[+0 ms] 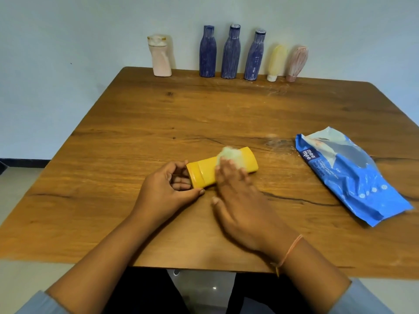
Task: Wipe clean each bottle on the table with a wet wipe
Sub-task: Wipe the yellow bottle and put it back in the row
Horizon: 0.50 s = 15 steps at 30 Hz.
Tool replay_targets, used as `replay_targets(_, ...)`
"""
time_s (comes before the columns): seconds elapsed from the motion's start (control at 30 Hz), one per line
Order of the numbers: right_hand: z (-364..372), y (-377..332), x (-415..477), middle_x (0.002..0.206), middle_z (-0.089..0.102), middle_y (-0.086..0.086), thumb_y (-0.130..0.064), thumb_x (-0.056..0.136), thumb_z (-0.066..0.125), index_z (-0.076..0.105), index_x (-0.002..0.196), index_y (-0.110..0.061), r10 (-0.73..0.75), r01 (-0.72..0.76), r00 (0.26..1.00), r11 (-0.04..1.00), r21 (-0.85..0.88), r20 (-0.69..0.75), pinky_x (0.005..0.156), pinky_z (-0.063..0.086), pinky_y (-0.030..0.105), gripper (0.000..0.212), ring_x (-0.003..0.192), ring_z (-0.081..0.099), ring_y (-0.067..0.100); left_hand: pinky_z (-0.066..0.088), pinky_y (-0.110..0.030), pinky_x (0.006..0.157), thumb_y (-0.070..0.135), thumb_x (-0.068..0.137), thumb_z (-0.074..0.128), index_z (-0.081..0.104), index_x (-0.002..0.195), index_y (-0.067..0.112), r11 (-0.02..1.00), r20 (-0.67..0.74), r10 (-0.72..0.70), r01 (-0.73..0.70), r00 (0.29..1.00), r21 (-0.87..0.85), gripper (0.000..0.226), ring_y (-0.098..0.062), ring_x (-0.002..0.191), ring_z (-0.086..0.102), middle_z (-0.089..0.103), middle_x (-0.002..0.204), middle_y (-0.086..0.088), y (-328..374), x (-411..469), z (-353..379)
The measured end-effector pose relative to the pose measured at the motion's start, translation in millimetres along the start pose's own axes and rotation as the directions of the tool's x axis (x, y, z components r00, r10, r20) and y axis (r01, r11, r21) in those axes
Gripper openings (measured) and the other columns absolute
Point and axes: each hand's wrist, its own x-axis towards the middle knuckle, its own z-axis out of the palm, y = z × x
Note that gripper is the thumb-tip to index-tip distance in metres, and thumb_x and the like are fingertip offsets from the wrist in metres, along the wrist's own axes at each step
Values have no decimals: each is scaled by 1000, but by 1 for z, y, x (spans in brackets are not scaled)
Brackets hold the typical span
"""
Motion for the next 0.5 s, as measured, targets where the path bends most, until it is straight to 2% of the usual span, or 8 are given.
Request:
replay_targets(0.1,8,-29,0,155,-17,0,-43,93,16,0,149,-13,-152,146,987,984,102,51,116,-10,31,65,139,-23,8,49,-6,62,-6,66,76,55,109,17,1000,17,2,-3,1000,13,53,4,64,62,64,83,3,-1,3,-2)
replay_targets(0.17,8,-23,1,155,-15,-2,-43,93,14,1,149,-16,-172,170,984,984,57,40,116,-10,30,64,140,-21,6,49,-7,63,-7,66,76,56,108,17,1000,22,10,-10,1000,17,53,4,65,63,64,85,3,-1,3,-2)
replay_targets(0.23,3,-4,1,155,-17,-4,-47,91,7,-3,149,-19,-130,130,991,992,9,35,116,-9,31,65,139,-21,4,51,-8,64,-6,63,79,56,106,18,1000,13,12,-12,1000,17,55,2,67,62,65,86,3,-1,3,-2)
replay_targets(0.33,-7,26,4,155,-17,-3,-54,83,-3,-6,149,-18,42,-42,999,999,-5,3,116,-10,29,75,138,-22,4,51,-8,64,-1,58,83,56,108,20,1000,1,6,-6,1000,22,60,3,66,61,65,85,2,-1,3,-1)
replay_targets(0.4,-14,35,8,155,-16,0,-54,84,-1,-5,148,-16,140,-139,990,990,12,-14,115,-10,28,75,140,-19,7,51,-7,63,0,59,83,55,110,19,1000,1,-2,2,1000,25,61,5,64,60,64,84,2,1,3,-1)
replay_targets(0.47,-13,26,11,155,-16,2,-50,88,7,-4,148,-14,140,-140,990,990,19,4,117,-7,31,71,141,-17,10,50,-6,60,-2,60,82,55,109,17,1000,6,-5,5,1000,27,59,7,61,59,64,84,2,2,4,0)
replay_targets(0.5,-10,15,11,155,-16,3,-48,90,10,-4,148,-13,90,-90,996,995,32,18,117,-6,32,70,141,-17,11,49,-6,60,-3,61,81,55,108,16,1000,10,-4,4,1000,29,57,7,61,60,64,83,2,2,4,0)
